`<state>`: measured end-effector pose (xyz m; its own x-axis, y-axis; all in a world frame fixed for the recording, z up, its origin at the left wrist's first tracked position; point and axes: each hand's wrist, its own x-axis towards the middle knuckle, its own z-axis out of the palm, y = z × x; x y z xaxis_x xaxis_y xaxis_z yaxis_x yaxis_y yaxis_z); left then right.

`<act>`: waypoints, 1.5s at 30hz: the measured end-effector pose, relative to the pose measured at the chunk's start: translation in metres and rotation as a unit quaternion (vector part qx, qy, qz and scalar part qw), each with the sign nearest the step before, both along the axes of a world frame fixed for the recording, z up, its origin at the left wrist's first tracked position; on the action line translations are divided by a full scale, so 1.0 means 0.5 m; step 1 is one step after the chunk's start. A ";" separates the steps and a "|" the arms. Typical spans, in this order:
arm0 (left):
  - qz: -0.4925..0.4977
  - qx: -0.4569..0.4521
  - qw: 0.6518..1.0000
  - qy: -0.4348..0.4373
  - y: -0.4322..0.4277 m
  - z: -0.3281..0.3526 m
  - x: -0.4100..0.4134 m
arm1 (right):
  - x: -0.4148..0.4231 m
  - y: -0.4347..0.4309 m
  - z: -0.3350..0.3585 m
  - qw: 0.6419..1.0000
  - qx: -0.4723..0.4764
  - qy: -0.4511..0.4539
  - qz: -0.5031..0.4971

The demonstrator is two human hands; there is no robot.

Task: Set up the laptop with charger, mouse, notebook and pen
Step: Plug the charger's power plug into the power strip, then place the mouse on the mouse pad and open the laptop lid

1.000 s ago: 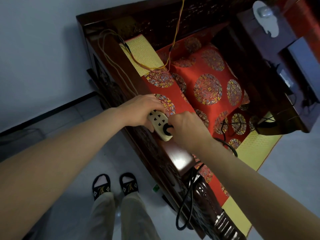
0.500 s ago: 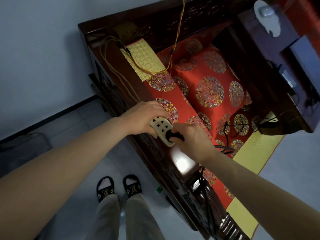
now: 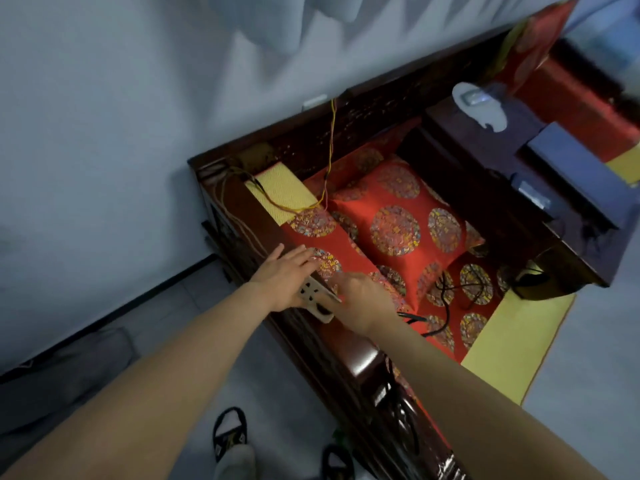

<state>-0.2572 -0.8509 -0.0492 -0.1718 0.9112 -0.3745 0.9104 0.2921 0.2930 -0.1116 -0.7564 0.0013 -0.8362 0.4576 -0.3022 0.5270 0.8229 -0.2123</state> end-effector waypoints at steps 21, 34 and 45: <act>0.356 0.203 0.873 -0.263 0.156 0.269 0.455 | 0.596 0.284 0.133 0.986 0.015 -0.007 -0.163; 0.309 0.308 0.895 -0.097 0.616 0.400 0.747 | 0.783 0.759 0.273 0.979 0.090 0.162 -0.090; 0.373 0.297 0.877 -0.063 0.984 0.383 0.874 | 0.879 1.143 0.289 0.986 0.076 0.149 -0.002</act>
